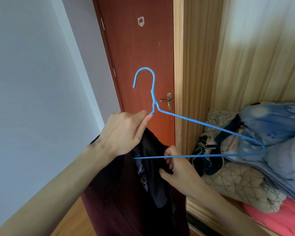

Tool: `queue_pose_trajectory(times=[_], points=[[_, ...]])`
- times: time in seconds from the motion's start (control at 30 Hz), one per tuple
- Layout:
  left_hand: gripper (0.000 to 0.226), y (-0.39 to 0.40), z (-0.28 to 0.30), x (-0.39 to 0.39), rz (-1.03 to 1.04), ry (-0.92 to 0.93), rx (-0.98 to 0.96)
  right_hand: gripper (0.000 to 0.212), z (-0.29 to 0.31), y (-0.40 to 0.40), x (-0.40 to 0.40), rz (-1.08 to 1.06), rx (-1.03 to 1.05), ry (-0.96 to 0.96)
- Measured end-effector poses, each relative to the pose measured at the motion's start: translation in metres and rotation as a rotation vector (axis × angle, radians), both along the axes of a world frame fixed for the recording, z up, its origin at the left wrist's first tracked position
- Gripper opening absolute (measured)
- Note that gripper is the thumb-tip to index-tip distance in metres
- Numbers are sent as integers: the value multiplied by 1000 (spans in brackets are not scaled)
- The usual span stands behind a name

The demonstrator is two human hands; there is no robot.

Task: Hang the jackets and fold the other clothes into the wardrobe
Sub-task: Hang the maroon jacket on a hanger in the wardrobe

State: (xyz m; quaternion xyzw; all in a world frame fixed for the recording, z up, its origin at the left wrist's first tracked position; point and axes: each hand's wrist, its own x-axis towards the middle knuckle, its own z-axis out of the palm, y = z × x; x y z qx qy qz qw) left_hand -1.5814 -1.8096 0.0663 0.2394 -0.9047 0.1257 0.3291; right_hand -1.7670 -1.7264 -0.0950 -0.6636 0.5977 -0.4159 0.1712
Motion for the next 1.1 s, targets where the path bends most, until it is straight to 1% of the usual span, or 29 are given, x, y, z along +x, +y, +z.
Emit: queue_pose_trajectory(times=[0.07,0.13,0.2,0.3,0.4,0.47,0.5,0.53,0.6,0.63,0.77,0.8,0.93,1.0,1.1], points=[[46,2,0,3,4,7,7,42,-11,-8,4,-147,-3,197],[48,0,-1,8,22,4,0,50,-26,-19,1,-212,82,311],[49,-4,-2,16,66,-18,-1,50,-34,-28,-14,-262,109,371],[53,-17,-12,35,126,-66,65,36,-23,-38,-49,-279,81,289],[59,-27,-31,60,132,-54,135,27,2,-46,-81,-263,-22,166],[70,-30,-45,73,162,-52,180,21,24,-49,-92,-254,-114,137],[71,-32,-51,78,174,-58,196,20,36,-50,-96,-243,-148,135],[67,-33,-56,81,177,-66,196,20,49,-51,-98,-233,-165,134],[52,-36,-61,85,183,-81,152,21,72,-49,-101,-212,-178,164],[48,-37,-61,86,197,-87,132,21,81,-47,-101,-204,-192,212],[42,-42,-51,85,309,-81,-4,20,112,-36,-101,-236,-324,594],[42,-42,-48,83,342,-100,-31,20,119,-33,-101,-246,-341,643],[50,-36,-45,68,450,-154,-117,20,140,-27,-99,-310,-295,692],[50,-33,-40,60,471,-135,-150,20,147,-22,-94,-352,-287,714],[48,-26,-27,50,497,-91,-156,25,159,-10,-87,-401,-305,734]])
